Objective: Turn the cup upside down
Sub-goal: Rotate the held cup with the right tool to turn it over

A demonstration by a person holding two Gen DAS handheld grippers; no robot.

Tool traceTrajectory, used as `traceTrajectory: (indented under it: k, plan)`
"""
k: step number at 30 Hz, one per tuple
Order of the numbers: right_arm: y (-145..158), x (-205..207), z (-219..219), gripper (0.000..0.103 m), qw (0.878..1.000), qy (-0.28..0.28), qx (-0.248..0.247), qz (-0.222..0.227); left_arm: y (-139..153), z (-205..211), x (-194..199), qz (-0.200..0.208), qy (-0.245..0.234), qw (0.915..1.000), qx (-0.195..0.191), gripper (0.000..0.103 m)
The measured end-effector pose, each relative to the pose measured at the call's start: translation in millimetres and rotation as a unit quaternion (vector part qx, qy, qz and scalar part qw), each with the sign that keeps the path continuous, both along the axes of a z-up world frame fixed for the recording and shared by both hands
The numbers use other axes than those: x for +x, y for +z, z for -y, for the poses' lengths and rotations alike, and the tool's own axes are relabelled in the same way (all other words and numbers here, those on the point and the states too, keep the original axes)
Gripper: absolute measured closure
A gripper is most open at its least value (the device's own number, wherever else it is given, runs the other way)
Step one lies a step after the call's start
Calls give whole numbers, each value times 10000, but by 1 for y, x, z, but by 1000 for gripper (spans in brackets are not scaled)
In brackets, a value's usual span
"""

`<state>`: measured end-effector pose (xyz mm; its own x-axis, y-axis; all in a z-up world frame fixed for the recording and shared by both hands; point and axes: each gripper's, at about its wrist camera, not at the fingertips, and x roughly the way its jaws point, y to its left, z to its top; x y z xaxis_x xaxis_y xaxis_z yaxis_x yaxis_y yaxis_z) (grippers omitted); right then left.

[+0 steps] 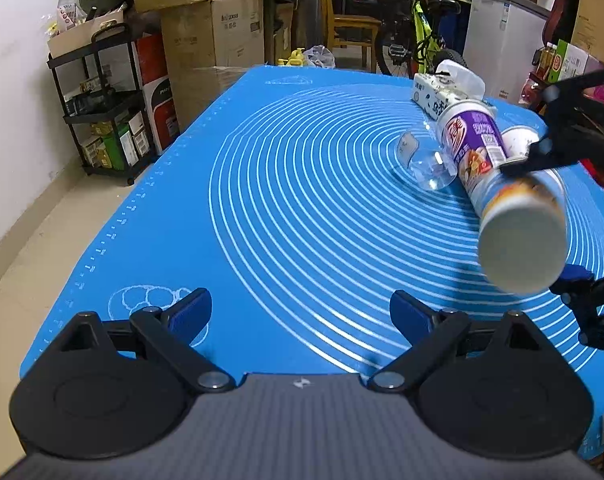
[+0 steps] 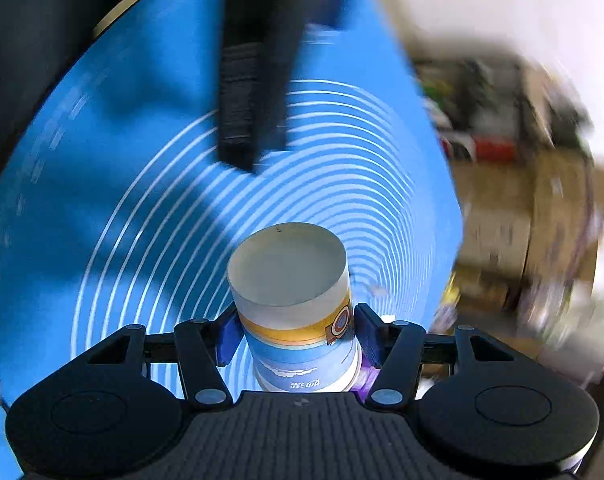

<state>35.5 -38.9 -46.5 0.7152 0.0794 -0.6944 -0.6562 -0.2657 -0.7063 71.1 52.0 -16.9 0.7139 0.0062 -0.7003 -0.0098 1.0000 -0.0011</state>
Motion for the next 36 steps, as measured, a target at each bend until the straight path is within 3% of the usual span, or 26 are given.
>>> traceTrajectory:
  k: [3,6,8,13,16,19,25,28,33,36]
  plan:
    - [25,7,7,40,9934,-687,912,-113,3,3,2,38,-33,10000,-51,8]
    - [44,29,24,40,9740,-1391,1784,-112,6,9,3,88,-89,9999,-47,8]
    - [70,46,49,40,9532,-1860,2379,-119,7,13,4,121,-142,9998,-19,8]
    - [74,62,87,40,8813,-2895,3734,-120,8,25,8,166,-221,9996,11,8]
    - [73,70,107,40,8375,-3367,4301,-143,8,31,11,186,-216,9996,39,8]
    - [59,74,120,40,8040,-3720,4636,-144,5,34,15,170,-194,9996,86,8]
    - [38,66,142,40,7542,-4196,5051,-31,-5,39,19,60,-155,9996,219,8]
    - [27,61,148,40,7333,-4385,5196,-56,-7,41,19,24,-171,9995,248,8]
    - [10,48,153,40,7112,-4595,5320,-17,-9,43,18,2,-216,9993,297,8]
    - [5,48,158,40,6889,-4683,5532,-15,-10,45,18,-15,-262,9991,329,8]
